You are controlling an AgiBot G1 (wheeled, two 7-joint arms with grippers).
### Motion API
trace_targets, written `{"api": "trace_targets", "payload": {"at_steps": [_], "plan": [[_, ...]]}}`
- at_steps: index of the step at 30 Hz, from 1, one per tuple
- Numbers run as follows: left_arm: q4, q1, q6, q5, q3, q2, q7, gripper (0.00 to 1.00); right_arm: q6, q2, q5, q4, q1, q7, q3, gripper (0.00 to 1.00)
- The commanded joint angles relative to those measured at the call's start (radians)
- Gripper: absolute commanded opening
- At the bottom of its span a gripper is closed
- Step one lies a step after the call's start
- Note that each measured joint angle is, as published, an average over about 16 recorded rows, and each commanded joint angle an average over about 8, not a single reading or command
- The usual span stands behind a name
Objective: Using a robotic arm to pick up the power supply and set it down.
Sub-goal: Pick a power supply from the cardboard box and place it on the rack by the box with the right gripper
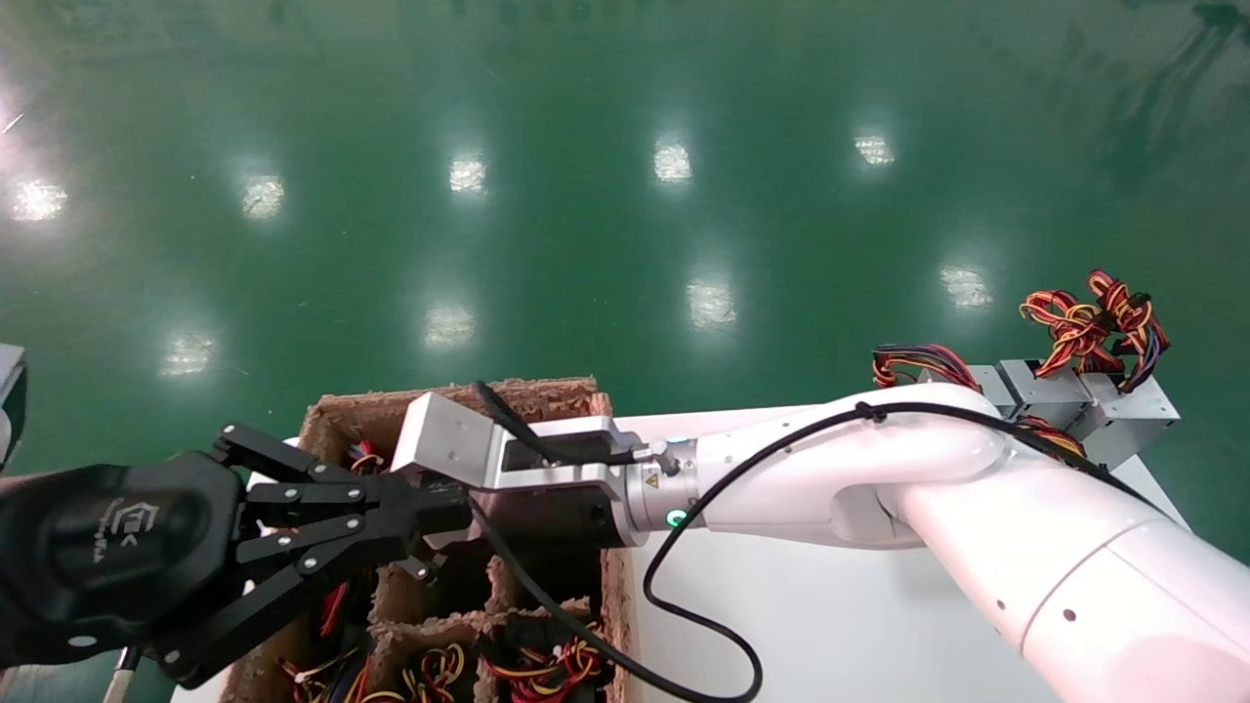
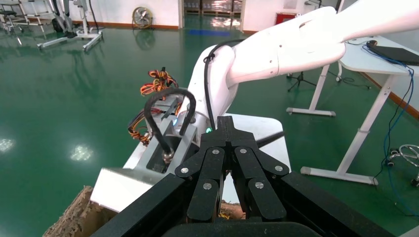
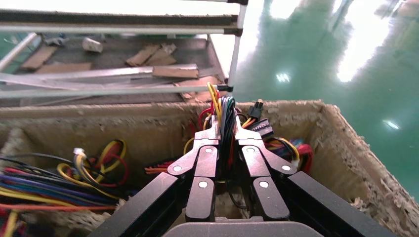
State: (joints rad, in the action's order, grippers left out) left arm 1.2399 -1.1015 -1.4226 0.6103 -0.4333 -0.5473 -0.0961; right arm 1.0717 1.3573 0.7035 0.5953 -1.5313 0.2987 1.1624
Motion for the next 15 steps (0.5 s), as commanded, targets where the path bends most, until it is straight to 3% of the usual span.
{"api": "trace_targets", "payload": {"at_steps": [1,15], "plan": [[0.0,0.0,0.0,0.0,0.0,0.0,0.0,0.0,0.012,-0.002,-0.017,-0.005,-0.005,0.004,0.003,0.0],[0.0,0.0,0.0,0.0,0.0,0.0,0.0,0.0,0.222,-0.008,-0.158,-0.098,-0.029,0.041,-0.019,0.0]]}}
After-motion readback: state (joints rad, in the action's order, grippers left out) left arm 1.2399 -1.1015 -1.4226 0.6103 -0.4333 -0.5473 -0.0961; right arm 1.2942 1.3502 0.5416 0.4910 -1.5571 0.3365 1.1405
